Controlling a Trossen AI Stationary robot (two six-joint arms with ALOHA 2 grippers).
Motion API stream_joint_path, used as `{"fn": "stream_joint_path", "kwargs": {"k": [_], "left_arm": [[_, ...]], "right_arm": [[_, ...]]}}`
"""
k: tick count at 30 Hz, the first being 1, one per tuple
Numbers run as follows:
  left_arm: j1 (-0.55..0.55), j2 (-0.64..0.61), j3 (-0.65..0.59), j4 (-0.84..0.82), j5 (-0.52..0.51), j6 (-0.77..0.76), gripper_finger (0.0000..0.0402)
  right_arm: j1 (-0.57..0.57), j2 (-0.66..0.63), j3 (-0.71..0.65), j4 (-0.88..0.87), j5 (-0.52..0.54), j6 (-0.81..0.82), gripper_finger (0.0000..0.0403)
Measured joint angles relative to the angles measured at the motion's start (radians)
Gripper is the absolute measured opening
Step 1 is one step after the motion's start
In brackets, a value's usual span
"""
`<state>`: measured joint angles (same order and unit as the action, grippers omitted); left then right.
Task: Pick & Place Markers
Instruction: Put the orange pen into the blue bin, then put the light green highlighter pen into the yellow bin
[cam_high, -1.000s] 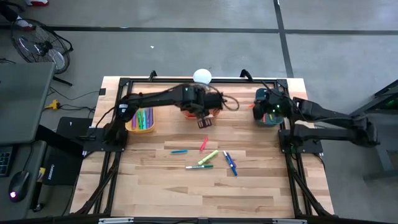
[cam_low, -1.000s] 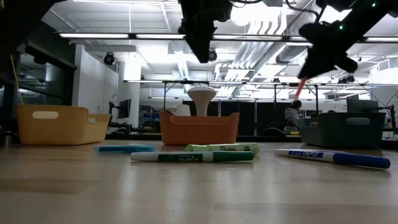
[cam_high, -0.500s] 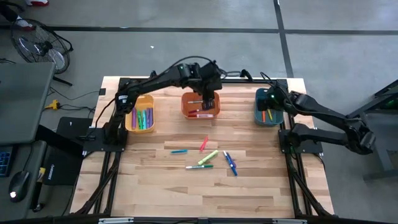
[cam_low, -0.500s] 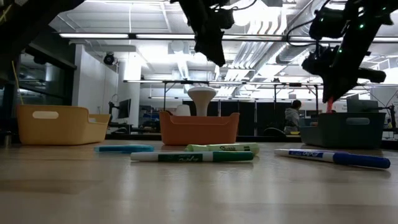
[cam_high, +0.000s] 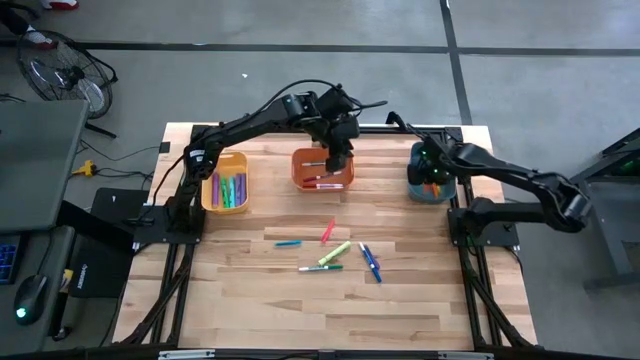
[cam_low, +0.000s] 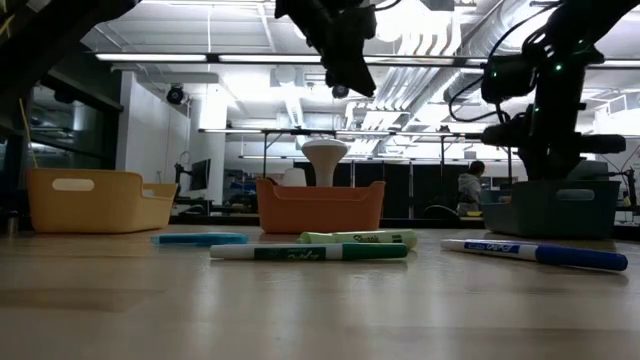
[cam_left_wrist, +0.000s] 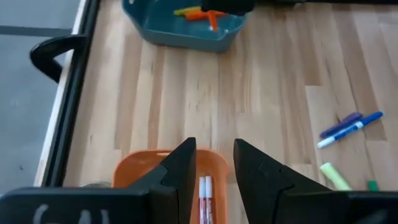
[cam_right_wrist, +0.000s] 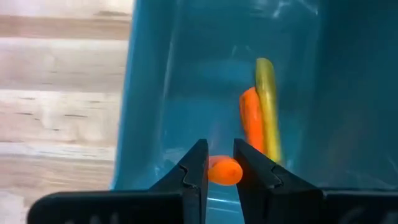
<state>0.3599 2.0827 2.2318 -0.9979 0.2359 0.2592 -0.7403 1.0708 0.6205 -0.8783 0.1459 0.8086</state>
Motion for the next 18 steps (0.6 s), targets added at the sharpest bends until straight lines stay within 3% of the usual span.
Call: {"fn": "stream_joint_path", "kwargs": {"k": [7, 13, 18], "left_arm": [[0.000, 0.000, 0.000, 0.000, 0.047, 0.029, 0.0106], [0.000, 0.000, 0.000, -0.001, 0.047, 0.046, 0.0106], [0.000, 0.000, 0.000, -0.012, 0.043, 0.050, 0.0106]], "right_arm": [[0.000, 0.041, 0.002, 0.007, -0.024, 0.024, 0.0052], [0.000, 0.042, 0.000, 0.007, -0.025, 0.025, 0.0132], [0.000, 0.034, 0.000, 0.011, -0.007, 0.016, 0.0170]]}}
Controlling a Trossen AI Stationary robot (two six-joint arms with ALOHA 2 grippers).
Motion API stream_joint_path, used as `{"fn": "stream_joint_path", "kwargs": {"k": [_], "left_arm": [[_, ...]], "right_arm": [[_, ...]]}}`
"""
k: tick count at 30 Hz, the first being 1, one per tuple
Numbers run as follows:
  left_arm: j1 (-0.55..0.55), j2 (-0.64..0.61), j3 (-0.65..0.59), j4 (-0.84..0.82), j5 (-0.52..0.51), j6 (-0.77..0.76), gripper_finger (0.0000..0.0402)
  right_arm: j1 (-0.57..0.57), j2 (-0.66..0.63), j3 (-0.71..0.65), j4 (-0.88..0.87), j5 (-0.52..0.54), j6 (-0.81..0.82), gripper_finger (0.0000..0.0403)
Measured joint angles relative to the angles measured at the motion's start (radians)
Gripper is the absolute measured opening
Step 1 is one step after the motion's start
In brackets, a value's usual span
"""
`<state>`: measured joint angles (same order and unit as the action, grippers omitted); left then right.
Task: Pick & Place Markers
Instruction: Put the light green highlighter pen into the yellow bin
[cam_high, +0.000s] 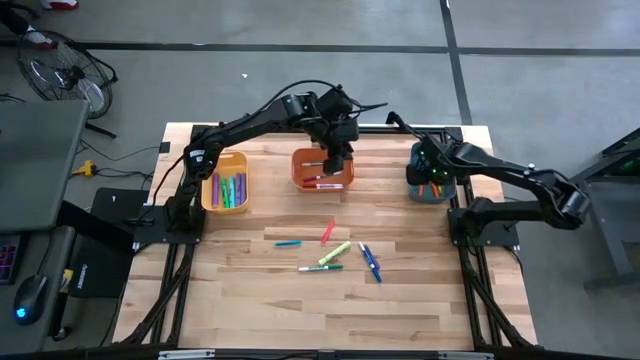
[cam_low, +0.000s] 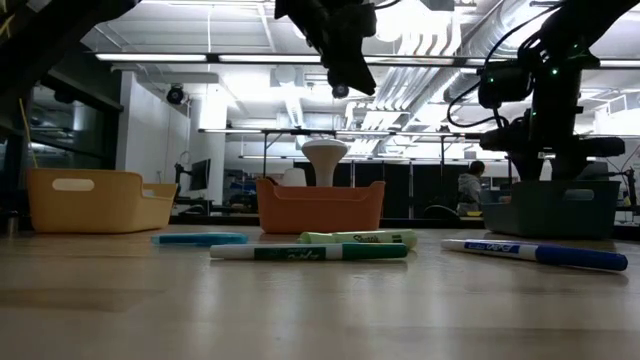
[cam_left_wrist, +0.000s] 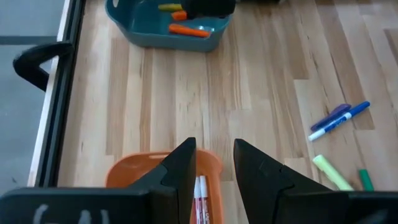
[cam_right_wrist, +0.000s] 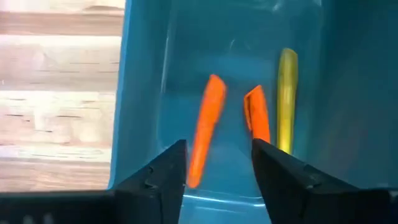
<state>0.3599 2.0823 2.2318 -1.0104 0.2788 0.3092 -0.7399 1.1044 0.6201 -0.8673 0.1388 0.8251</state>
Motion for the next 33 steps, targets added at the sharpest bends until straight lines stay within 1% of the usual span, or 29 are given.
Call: {"fn": "stream_joint_path", "kwargs": {"k": [3, 6, 9, 15, 19, 23, 28, 33], "left_arm": [[0.000, 0.000, 0.000, -0.025, -0.003, 0.001, 0.0106], [0.000, 0.000, 0.000, -0.055, -0.027, 0.001, 0.0106], [0.006, 0.000, 0.000, -0.078, -0.031, 0.001, 0.0106], [0.025, 0.000, 0.000, -0.143, 0.007, -0.038, 0.0106], [0.028, 0.000, 0.000, -0.190, 0.025, -0.073, 0.0106], [0.015, 0.000, 0.000, -0.228, 0.026, -0.110, 0.0106], [-0.021, 0.000, 0.000, -0.253, 0.016, -0.155, 0.0106], [-0.066, 0.000, 0.000, -0.314, -0.050, -0.190, 0.0106]], "right_arm": [[0.000, -0.023, 0.001, 0.008, 0.001, -0.012, 0.0180], [0.001, -0.056, 0.035, 0.009, 0.014, -0.038, 0.0182], [0.001, -0.092, 0.091, 0.009, 0.023, -0.082, 0.0182], [0.025, -0.124, 0.237, 0.013, 0.010, -0.193, 0.0182], [0.085, -0.124, 0.323, 0.024, 0.001, -0.255, 0.0182], [0.162, -0.125, 0.377, 0.020, 0.001, -0.279, 0.0182], [0.266, -0.125, 0.393, 0.022, -0.005, -0.294, 0.0182], [0.367, -0.125, 0.393, 0.026, -0.041, -0.328, 0.0182]]}}
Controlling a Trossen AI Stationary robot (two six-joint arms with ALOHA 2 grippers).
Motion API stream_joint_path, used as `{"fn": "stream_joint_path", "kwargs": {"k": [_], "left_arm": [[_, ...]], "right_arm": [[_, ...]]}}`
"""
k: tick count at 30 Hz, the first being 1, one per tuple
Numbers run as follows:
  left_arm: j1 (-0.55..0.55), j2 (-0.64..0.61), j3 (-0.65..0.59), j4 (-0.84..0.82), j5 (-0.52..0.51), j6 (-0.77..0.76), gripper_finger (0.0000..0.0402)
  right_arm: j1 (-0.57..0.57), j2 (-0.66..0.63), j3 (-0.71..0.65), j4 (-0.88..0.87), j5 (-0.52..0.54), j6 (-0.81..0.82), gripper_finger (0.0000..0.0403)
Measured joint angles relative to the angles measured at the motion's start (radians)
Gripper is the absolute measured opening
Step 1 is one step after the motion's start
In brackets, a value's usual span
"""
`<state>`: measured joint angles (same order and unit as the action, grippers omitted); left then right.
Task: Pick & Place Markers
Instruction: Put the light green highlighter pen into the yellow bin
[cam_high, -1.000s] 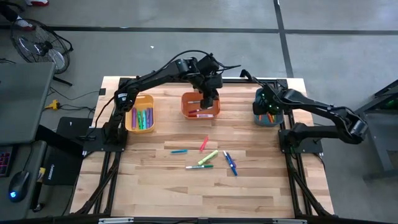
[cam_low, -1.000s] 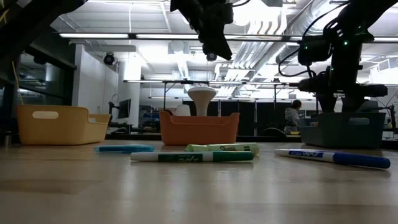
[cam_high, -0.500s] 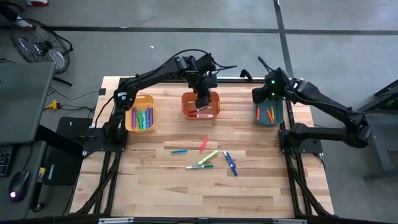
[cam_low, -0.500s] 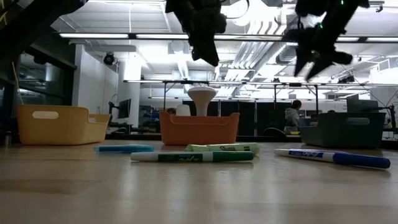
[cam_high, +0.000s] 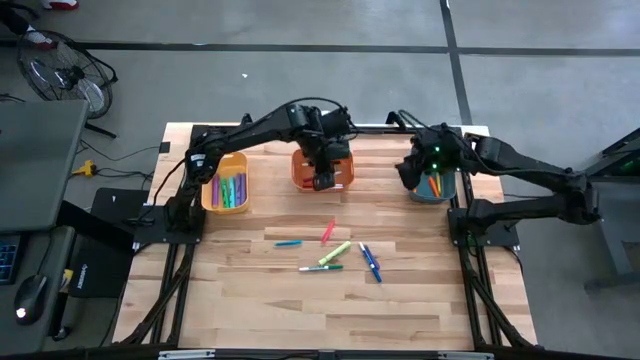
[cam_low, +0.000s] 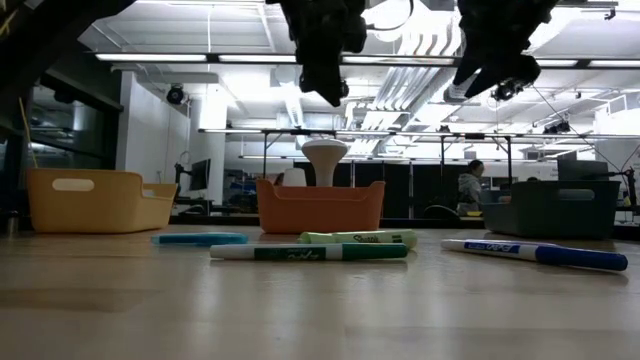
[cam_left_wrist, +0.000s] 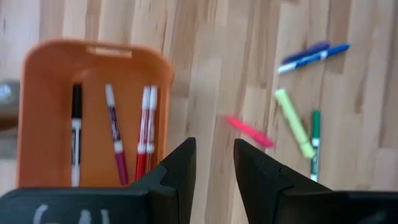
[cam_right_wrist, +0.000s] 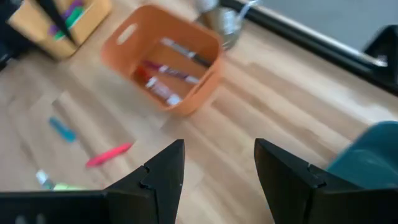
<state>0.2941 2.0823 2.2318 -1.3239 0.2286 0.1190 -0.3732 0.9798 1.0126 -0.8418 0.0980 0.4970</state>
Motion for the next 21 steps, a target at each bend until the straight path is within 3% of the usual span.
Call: {"fn": "stream_joint_path", "kwargs": {"k": [8, 21], "left_arm": [[-0.071, 0.000, 0.000, -0.090, -0.110, -0.101, 0.0106], [-0.260, 0.000, 0.000, -0.096, -0.285, -0.318, 0.0106]], "right_arm": [[0.114, -0.037, 0.000, -0.003, 0.008, 0.000, 0.0183], [0.192, -0.205, 0.000, -0.041, 0.049, 0.000, 0.0183]]}}
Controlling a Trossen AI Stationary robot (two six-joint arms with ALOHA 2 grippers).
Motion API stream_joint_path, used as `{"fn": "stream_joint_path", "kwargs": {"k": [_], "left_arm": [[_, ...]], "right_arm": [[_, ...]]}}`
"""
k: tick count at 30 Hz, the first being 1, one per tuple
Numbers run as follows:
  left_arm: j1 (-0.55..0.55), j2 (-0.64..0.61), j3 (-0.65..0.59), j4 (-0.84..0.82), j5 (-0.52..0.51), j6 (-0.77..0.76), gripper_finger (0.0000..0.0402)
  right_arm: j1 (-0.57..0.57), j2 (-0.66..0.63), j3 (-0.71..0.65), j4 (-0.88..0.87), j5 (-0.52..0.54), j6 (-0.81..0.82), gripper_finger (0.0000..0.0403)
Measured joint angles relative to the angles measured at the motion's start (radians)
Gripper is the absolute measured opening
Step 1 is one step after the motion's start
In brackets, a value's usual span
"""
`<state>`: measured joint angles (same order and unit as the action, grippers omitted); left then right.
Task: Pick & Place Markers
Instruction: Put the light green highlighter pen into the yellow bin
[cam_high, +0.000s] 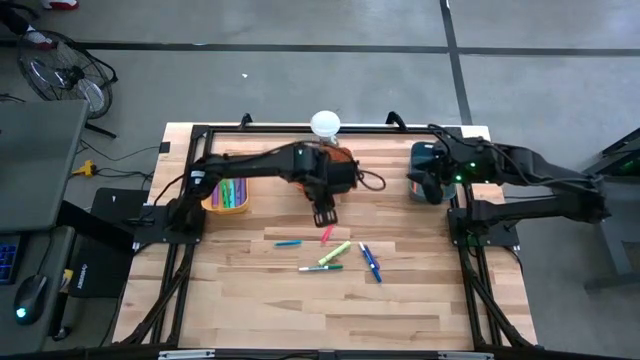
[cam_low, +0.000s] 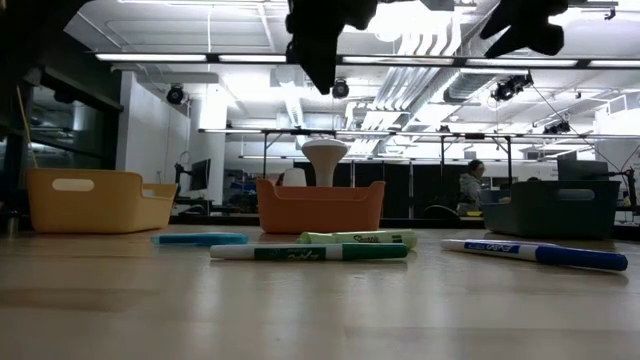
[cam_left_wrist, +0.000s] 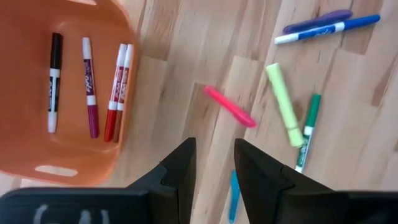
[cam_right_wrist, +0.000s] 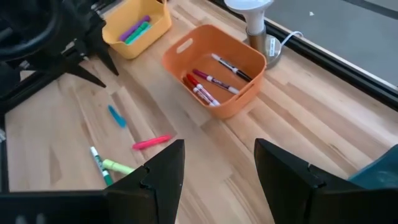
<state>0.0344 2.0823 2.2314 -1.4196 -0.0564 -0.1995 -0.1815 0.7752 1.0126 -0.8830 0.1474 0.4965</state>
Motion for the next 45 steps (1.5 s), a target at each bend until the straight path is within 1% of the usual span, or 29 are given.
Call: {"fn": "stream_joint_path", "kwargs": {"k": [3, 7, 12, 16, 18, 21, 23, 26, 29, 32, 34, 38, 41, 45], "left_arm": [[-0.039, 0.000, 0.000, 0.022, -0.034, -0.069, 0.0106], [-0.087, 0.000, 0.000, 0.032, -0.036, -0.157, 0.0106], [-0.135, 0.038, -0.007, 0.019, -0.047, -0.261, 0.0106], [-0.149, 0.082, 0.001, 0.101, -0.006, -0.311, 0.0106], [-0.156, 0.102, -0.009, 0.089, 0.008, -0.333, 0.0106], [-0.153, 0.132, 0.003, 0.187, 0.042, -0.360, 0.0106], [-0.153, 0.143, -0.006, 0.160, 0.050, -0.378, 0.0106], [-0.151, 0.195, 0.003, 0.240, 0.081, -0.390, 0.0106], [-0.146, 0.216, -0.008, 0.199, 0.098, -0.410, 0.0106], [-0.146, 0.253, 0.005, 0.271, 0.103, -0.410, 0.0106], [-0.146, 0.270, -0.007, 0.222, 0.096, -0.410, 0.0106], [-0.146, 0.294, 0.005, 0.295, 0.098, -0.415, 0.0106], [-0.146, 0.315, -0.006, 0.262, 0.094, -0.416, 0.0106], [-0.146, 0.323, 0.002, 0.285, 0.108, -0.397, 0.0110]], "right_arm": [[0.017, -0.026, 0.000, -0.012, 0.000, 0.002, 0.0183], [0.042, -0.045, 0.000, -0.013, 0.000, 0.000, 0.0183], [0.072, -0.041, 0.000, -0.019, 0.000, -0.005, 0.0183], [0.089, -0.041, 0.000, -0.018, 0.000, -0.006, 0.0183], [0.096, -0.041, 0.000, -0.019, 0.000, -0.005, 0.0183], [0.102, -0.042, 0.000, -0.019, 0.002, -0.005, 0.0183], [0.104, -0.043, 0.000, -0.020, 0.002, -0.005, 0.0183], [0.104, -0.043, 0.000, -0.020, 0.001, -0.004, 0.0183], [0.104, -0.043, 0.000, -0.022, 0.000, -0.004, 0.0183], [0.104, -0.042, 0.000, -0.027, 0.000, -0.005, 0.0183], [0.104, -0.042, 0.000, -0.029, 0.000, -0.006, 0.0183], [0.104, -0.042, 0.000, -0.041, 0.000, -0.005, 0.0183], [0.104, -0.042, 0.000, -0.056, -0.001, -0.002, 0.0183], [0.104, -0.042, 0.000, -0.066, -0.001, -0.001, 0.0183]]}}
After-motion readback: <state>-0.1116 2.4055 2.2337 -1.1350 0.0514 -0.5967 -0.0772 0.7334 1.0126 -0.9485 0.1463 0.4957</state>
